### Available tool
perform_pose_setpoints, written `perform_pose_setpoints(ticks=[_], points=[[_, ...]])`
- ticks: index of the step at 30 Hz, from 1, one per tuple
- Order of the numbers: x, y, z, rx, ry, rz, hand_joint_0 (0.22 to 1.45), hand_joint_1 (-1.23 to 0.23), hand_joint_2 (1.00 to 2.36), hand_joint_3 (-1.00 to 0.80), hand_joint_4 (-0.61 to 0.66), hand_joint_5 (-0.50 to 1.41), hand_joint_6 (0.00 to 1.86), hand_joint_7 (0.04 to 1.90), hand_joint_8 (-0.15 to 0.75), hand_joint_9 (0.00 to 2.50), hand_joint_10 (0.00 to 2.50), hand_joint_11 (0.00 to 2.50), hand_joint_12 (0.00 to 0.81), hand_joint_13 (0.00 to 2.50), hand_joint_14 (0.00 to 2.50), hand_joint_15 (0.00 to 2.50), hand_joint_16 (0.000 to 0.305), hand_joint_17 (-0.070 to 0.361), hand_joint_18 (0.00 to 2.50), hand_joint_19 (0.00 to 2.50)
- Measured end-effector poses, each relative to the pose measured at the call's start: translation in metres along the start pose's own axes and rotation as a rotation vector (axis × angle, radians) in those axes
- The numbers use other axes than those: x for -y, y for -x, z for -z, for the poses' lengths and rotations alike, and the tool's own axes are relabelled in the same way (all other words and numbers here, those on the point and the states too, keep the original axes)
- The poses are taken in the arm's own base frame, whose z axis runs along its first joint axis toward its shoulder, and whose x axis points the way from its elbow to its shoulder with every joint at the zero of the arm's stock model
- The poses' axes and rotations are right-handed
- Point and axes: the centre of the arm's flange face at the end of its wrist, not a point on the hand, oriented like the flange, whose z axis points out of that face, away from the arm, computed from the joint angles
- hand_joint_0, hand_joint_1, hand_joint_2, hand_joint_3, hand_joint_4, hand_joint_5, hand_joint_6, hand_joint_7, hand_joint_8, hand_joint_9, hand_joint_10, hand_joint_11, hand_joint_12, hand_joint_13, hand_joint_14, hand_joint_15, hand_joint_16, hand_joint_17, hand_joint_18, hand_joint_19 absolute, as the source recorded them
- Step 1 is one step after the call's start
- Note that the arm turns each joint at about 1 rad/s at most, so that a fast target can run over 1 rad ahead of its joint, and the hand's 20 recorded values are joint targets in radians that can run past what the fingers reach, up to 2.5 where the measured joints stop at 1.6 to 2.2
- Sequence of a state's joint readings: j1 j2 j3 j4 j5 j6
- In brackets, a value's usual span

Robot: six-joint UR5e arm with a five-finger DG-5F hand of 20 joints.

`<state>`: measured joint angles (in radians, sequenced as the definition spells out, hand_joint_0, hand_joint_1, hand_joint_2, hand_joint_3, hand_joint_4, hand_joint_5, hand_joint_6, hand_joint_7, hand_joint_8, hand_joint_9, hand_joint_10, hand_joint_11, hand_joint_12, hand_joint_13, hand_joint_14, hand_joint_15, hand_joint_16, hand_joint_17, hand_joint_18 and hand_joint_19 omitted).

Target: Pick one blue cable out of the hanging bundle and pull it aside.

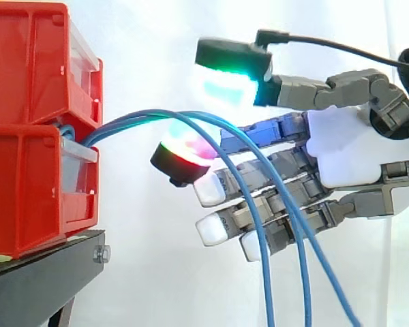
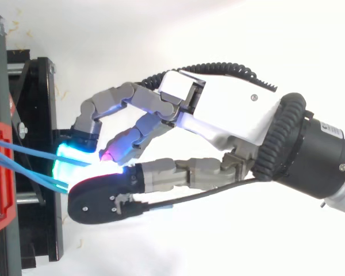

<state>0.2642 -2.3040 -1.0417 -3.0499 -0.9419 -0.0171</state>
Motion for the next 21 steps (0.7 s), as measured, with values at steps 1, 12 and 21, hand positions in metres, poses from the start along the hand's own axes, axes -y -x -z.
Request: perform_pose_setpoints(ticks=[1,12,21], points=[[-0.001,0.0003,-0.0002,0.0,0.0,0.0,0.59,-0.79,1.01,-0.19,0.07,-0.08,0.9,0.93,0.295,1.03,0.01,0.28,0.428,0.84,0.02,0.44,0.064,0.144,0.75,0.7],[-0.0029,0.0025,-0.0008,0.002,-0.005,0.003,0.72,-0.97,1.0,-0.5,-0.09,-0.1,0.92,0.91,0.238,0.96,0.01,0.31,0.372,0.8,0.02,0.43,0.053,0.12,0.72,0.65],[-0.0005,0.0075,-0.0001,0.006,-0.026,0.016,0.39,-0.7,1.0,-0.5,-0.05,-0.03,0.83,0.93,0.266,1.15,0.01,0.17,0.431,0.91,0.02,0.43,0.066,0.147,0.85,0.7]])
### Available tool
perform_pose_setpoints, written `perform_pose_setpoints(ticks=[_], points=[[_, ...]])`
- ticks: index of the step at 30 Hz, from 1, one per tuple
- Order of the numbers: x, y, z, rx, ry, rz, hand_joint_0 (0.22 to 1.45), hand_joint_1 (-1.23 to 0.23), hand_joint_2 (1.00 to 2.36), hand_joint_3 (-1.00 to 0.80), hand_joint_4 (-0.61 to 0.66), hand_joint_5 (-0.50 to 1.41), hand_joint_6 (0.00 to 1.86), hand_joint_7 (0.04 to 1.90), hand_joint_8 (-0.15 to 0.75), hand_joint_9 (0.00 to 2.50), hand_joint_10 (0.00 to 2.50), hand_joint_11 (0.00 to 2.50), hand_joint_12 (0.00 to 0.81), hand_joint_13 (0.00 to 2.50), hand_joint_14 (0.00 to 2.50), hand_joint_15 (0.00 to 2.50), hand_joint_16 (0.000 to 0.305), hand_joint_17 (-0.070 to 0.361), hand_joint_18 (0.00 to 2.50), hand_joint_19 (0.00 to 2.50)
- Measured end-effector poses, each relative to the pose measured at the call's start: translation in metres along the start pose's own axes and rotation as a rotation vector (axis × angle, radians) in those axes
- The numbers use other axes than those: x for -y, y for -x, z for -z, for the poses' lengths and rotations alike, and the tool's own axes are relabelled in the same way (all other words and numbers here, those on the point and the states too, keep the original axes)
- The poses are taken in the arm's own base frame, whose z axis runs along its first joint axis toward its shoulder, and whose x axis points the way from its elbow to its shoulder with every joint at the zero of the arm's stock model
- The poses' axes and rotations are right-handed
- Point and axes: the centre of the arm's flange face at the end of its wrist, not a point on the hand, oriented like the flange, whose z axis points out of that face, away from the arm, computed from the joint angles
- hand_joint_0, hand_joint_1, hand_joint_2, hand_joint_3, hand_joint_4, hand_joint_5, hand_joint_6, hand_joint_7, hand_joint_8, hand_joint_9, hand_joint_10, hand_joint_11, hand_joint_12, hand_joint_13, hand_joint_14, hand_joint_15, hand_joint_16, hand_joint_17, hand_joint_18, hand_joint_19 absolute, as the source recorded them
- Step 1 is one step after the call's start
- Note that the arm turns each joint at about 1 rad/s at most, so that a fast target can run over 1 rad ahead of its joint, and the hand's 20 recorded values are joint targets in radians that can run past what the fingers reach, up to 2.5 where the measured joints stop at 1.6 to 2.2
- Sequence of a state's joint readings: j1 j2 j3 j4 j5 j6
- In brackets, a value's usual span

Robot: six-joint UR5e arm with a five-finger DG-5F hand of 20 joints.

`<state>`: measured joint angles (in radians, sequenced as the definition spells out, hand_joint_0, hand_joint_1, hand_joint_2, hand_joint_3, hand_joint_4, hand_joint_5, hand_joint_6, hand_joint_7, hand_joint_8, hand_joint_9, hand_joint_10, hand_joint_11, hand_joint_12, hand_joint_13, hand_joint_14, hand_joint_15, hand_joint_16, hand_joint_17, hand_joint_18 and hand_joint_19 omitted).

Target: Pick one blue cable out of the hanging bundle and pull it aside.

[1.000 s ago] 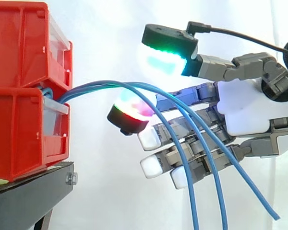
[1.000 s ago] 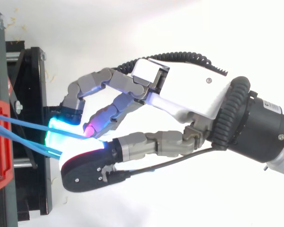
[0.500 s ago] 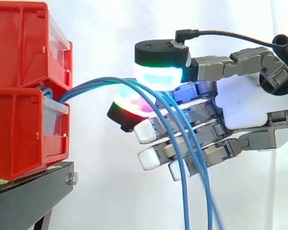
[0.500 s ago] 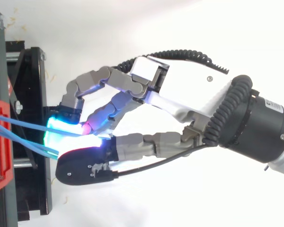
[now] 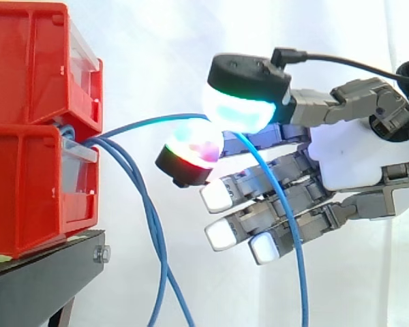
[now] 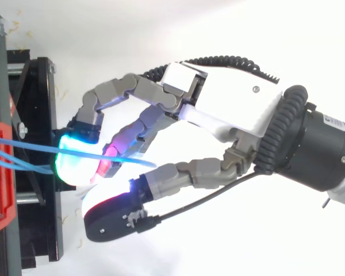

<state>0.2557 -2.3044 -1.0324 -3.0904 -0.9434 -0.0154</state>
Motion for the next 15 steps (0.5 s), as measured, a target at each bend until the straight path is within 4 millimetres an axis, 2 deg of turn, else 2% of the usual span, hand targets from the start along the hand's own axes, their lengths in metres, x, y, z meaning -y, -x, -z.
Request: perform_pose_setpoints(ticks=[5,7,11,15], points=[[0.0017,0.0034,0.0009,0.003,-0.017,0.002,0.44,-0.49,1.0,-0.5,-0.02,-0.04,0.82,0.91,0.268,1.12,0.01,0.19,0.417,0.87,0.02,0.44,0.063,0.142,0.78,0.74],[0.0026,0.0044,0.0016,0.003,-0.025,0.001,0.49,-0.47,1.0,-0.5,-0.02,-0.05,0.83,0.9,0.257,1.1,0.01,0.19,0.403,0.85,0.02,0.45,0.06,0.134,0.73,0.75],[0.0035,0.0054,0.0026,0.004,-0.036,-0.002,0.56,-0.57,1.0,-0.43,0.0,-0.05,0.83,0.94,0.25,1.08,0.01,0.23,0.383,0.83,0.02,0.46,0.055,0.123,0.69,0.77],[0.0038,0.0057,0.0029,0.004,-0.039,-0.004,0.57,-0.68,1.01,-0.26,0.05,-0.06,0.84,1.04,0.285,1.08,0.01,0.24,0.42,0.87,0.02,0.46,0.063,0.141,0.77,0.74]])
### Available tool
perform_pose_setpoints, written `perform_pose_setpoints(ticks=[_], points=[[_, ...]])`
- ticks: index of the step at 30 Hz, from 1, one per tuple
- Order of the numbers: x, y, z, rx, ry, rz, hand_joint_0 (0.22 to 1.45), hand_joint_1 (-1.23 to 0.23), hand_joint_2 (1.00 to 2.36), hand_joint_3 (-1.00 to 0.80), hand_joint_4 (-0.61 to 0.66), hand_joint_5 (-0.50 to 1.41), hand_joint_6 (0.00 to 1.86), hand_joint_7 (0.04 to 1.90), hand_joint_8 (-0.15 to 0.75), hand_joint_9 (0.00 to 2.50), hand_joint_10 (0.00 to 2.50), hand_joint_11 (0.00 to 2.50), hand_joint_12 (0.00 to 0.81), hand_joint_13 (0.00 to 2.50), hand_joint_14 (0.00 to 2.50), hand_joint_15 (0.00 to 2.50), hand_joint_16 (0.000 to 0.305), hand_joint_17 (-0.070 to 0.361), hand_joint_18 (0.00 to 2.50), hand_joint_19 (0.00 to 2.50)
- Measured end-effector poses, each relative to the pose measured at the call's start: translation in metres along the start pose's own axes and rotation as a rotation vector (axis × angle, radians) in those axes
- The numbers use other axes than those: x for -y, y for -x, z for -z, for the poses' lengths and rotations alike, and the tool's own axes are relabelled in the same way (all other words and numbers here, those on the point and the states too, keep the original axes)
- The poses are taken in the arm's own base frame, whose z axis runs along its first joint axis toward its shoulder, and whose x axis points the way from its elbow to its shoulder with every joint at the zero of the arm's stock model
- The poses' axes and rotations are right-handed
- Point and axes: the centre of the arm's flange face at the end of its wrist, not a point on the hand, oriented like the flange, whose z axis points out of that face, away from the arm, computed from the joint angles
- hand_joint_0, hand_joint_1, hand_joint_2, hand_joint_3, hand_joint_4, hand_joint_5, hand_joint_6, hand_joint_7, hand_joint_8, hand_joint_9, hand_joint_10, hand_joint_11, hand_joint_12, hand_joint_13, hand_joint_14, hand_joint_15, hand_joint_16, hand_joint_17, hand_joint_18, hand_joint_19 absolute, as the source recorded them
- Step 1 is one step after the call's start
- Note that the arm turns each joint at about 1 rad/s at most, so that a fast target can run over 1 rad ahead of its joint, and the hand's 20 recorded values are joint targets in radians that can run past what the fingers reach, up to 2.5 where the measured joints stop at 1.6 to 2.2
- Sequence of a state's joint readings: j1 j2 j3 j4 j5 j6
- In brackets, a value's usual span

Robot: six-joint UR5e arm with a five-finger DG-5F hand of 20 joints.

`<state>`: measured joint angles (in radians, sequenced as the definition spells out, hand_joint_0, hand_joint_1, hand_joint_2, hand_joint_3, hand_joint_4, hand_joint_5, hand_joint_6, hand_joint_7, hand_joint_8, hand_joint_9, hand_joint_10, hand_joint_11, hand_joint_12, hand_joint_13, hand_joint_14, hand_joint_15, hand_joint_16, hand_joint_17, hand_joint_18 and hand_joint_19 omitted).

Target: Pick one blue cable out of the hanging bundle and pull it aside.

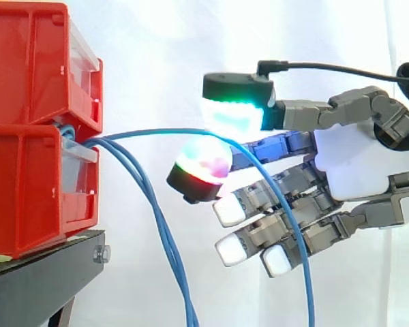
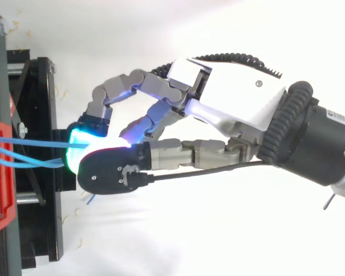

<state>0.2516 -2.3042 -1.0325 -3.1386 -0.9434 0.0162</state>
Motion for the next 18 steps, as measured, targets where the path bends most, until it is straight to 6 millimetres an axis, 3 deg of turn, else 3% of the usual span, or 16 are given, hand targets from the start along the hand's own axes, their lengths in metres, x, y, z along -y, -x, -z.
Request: perform_pose_setpoints(ticks=[3,10,12,15,18], points=[[0.0,0.0002,-0.0001,0.0,0.0,-0.001,0.58,-0.77,1.01,-0.15,0.08,-0.07,0.88,1.0,0.306,1.09,0.01,0.27,0.438,0.91,0.02,0.46,0.068,0.153,0.83,0.71],[-0.0001,0.0003,0.0,0.0,0.0,-0.002,0.58,-0.82,1.01,-0.05,0.03,-0.06,0.9,0.97,0.294,1.09,0.01,0.26,0.43,0.94,0.02,0.48,0.067,0.152,0.86,0.71],[-0.0001,0.0004,-0.0001,0.0,-0.001,-0.002,0.57,-0.78,1.01,-0.12,0.03,-0.06,0.89,0.95,0.295,1.1,0.01,0.27,0.439,0.94,0.02,0.48,0.069,0.155,0.86,0.71],[-0.0002,0.0005,-0.0001,0.001,-0.001,-0.002,0.49,-0.62,1.0,-0.44,0.04,-0.07,0.87,0.94,0.269,1.08,0.01,0.27,0.409,0.89,0.02,0.5,0.061,0.138,0.77,0.76],[-0.0002,0.0005,0.0,0.001,-0.001,-0.001,0.46,-0.45,1.0,-0.5,0.05,-0.06,0.85,0.91,0.277,1.08,0.01,0.26,0.423,0.88,0.02,0.49,0.064,0.144,0.75,0.77]])
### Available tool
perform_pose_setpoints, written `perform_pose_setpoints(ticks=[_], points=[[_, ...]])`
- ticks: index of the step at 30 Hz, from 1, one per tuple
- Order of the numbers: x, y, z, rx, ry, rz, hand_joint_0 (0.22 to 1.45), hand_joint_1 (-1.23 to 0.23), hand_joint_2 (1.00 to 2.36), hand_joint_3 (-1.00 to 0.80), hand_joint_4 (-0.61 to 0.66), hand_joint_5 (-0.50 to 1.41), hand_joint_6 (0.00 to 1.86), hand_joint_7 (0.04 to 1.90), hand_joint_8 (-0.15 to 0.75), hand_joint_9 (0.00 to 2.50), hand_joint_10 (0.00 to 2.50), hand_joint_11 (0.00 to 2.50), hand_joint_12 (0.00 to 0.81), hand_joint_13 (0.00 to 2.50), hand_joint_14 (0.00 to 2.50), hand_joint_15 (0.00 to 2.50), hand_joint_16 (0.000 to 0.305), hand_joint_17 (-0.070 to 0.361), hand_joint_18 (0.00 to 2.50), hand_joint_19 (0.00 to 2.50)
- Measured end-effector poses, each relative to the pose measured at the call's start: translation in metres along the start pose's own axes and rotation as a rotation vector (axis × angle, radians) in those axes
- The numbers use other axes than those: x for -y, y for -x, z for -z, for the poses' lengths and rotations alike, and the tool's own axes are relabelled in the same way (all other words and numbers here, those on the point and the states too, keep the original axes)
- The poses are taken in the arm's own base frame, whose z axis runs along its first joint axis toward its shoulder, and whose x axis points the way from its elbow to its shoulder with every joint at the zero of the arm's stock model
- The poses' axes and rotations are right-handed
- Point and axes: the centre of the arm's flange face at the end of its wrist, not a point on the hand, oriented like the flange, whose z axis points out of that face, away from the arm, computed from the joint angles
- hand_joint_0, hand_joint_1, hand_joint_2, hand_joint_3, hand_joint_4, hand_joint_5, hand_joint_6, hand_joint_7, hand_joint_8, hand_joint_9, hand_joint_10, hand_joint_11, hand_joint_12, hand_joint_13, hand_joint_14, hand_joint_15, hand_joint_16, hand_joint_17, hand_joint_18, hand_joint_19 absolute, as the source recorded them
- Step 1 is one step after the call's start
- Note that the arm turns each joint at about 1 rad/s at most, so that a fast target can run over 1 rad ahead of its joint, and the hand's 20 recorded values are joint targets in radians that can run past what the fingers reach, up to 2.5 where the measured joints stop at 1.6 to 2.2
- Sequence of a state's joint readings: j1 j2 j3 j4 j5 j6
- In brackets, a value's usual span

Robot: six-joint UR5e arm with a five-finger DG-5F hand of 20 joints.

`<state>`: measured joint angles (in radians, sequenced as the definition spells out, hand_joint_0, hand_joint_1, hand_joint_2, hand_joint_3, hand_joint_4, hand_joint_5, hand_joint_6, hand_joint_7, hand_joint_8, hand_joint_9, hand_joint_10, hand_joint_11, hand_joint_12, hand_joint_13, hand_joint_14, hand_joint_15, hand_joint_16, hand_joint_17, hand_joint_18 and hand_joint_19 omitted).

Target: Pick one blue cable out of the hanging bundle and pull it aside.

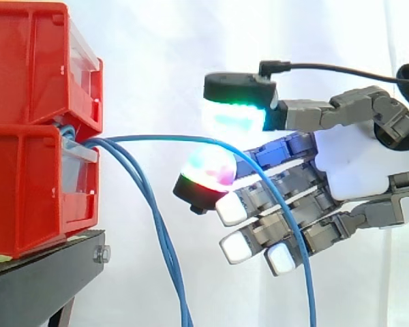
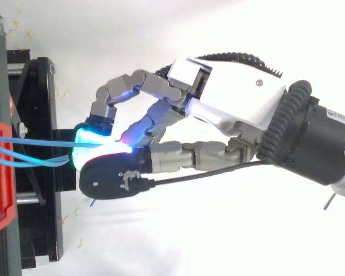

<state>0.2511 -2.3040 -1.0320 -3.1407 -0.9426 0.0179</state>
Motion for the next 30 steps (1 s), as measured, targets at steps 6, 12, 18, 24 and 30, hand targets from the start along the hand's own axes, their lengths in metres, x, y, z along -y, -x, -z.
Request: perform_pose_setpoints(ticks=[6,12,18,24,30], points=[[0.0,0.0,0.0,-0.001,-0.003,0.002,0.57,-0.48,1.01,-0.38,0.05,-0.07,0.84,0.95,0.258,1.07,0.01,0.27,0.395,0.85,0.02,0.5,0.056,0.126,0.68,0.79],[0.0,0.0,0.0,-0.001,-0.004,0.003,0.57,-0.63,1.01,-0.16,0.08,-0.06,0.87,1.0,0.307,1.1,0.01,0.26,0.446,0.91,0.02,0.47,0.069,0.155,0.81,0.73],[-0.001,0.001,0.001,0.0,-0.007,0.005,0.58,-0.72,1.01,-0.08,0.09,-0.06,0.88,1.01,0.311,1.08,0.01,0.27,0.455,0.91,0.02,0.48,0.07,0.157,0.85,0.72],[-0.001,0.005,0.001,0.005,-0.021,0.007,0.59,-0.8,1.01,-0.02,0.08,-0.07,0.89,1.01,0.311,1.07,0.01,0.28,0.448,0.92,0.02,0.48,0.07,0.156,0.86,0.71],[-0.012,0.015,0.006,0.013,-0.039,0.01,0.54,-0.77,1.14,0.01,0.0,-0.05,0.89,1.01,0.317,1.14,0.01,0.24,0.466,0.98,0.02,0.49,0.075,0.17,0.93,0.71]])
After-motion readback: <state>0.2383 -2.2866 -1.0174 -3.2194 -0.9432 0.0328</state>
